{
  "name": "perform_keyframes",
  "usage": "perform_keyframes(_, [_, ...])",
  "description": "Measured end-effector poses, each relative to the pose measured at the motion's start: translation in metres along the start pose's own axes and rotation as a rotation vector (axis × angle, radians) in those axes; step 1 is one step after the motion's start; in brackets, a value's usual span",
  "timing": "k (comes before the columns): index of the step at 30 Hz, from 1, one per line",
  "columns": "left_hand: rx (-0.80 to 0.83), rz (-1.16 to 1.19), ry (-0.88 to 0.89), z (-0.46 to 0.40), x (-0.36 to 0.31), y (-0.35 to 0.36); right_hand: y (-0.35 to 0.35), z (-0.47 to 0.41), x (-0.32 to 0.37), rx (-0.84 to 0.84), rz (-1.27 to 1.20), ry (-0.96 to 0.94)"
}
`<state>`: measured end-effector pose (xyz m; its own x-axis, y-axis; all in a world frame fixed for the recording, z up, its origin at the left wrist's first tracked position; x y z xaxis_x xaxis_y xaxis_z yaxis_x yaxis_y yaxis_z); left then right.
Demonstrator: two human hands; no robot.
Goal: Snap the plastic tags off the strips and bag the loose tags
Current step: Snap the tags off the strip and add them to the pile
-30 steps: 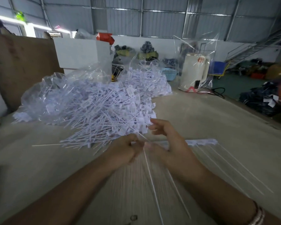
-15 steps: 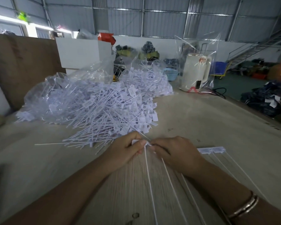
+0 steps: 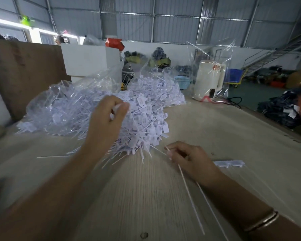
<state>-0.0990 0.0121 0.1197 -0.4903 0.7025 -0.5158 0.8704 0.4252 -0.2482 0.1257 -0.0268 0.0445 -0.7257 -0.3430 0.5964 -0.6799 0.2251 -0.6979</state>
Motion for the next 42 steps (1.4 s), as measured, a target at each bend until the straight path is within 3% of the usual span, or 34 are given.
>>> perform_keyframes(3, [-0.114, -0.275, 0.106, -0.042, 0.016, -0.002, 0.010, -0.001, 0.005, -0.004, -0.031, -0.032])
perform_keyframes(7, [0.110, -0.764, -0.001, -0.061, 0.057, 0.016, 0.010, -0.001, 0.002, 0.007, -0.043, -0.089])
perform_keyframes(9, [0.141, -0.834, -0.016, -0.058, 0.059, 0.017, 0.008, -0.001, 0.002, -0.008, -0.063, -0.085])
perform_keyframes(12, [-0.035, -0.640, 0.190, -0.043, 0.017, 0.013, 0.006, -0.003, 0.002, -0.059, -0.029, -0.102])
perform_keyframes(13, [-0.012, -0.509, 0.244, -0.032, 0.001, 0.014, 0.005, -0.002, 0.005, -0.079, -0.028, -0.120])
perform_keyframes(15, [0.264, -0.246, 0.153, 0.006, -0.023, 0.028, 0.006, 0.001, 0.013, -0.115, -0.028, -0.171])
perform_keyframes(17, [0.593, -0.197, -0.080, 0.052, -0.029, 0.047, 0.009, 0.005, 0.022, -0.130, -0.033, -0.221])
perform_keyframes(18, [0.700, -0.206, -0.160, 0.070, -0.027, 0.054, 0.012, 0.008, 0.026, -0.109, -0.035, -0.231])
perform_keyframes(20, [0.740, -0.106, -0.225, 0.084, -0.019, 0.061, 0.015, 0.011, 0.030, 0.003, -0.069, -0.238])
perform_keyframes(23, [0.666, 0.053, -0.306, 0.082, -0.006, 0.057, 0.008, 0.011, 0.025, 0.104, -0.199, -0.237])
perform_keyframes(27, [0.641, 0.184, -0.350, 0.088, 0.007, 0.055, 0.005, 0.006, 0.013, 0.112, 0.025, -0.192])
perform_keyframes(31, [0.553, 0.125, -0.117, 0.081, 0.000, 0.051, 0.007, 0.004, 0.018, 0.085, 0.044, -0.185])
perform_keyframes(34, [0.471, 0.035, 0.157, 0.070, -0.011, 0.044, 0.001, 0.006, 0.022, 0.090, -0.208, -0.105])
perform_keyframes(37, [0.388, -0.037, 0.307, 0.063, -0.020, 0.038, 0.003, 0.004, 0.032, 0.059, -0.419, -0.099])
perform_keyframes(39, [0.267, -0.011, 0.291, 0.055, -0.022, 0.029, 0.006, -0.001, 0.032, 0.005, -0.532, -0.064])
perform_keyframes(42, [-0.112, 0.031, -0.025, 0.012, 0.035, -0.006, -0.004, -0.004, 0.007, -0.114, -0.496, 0.053])
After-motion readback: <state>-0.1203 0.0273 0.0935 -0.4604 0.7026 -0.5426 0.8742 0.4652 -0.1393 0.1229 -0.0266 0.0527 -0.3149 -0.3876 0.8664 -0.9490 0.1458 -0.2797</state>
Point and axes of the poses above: each hand's wrist, its own z-axis away from the middle knuckle, its own y-axis out of the palm, x = y × z, the point moved 4 cm from there along -z, towards the middle knuckle, and after that the axes turned 3 degrees about -x, right-handed, at the moved point
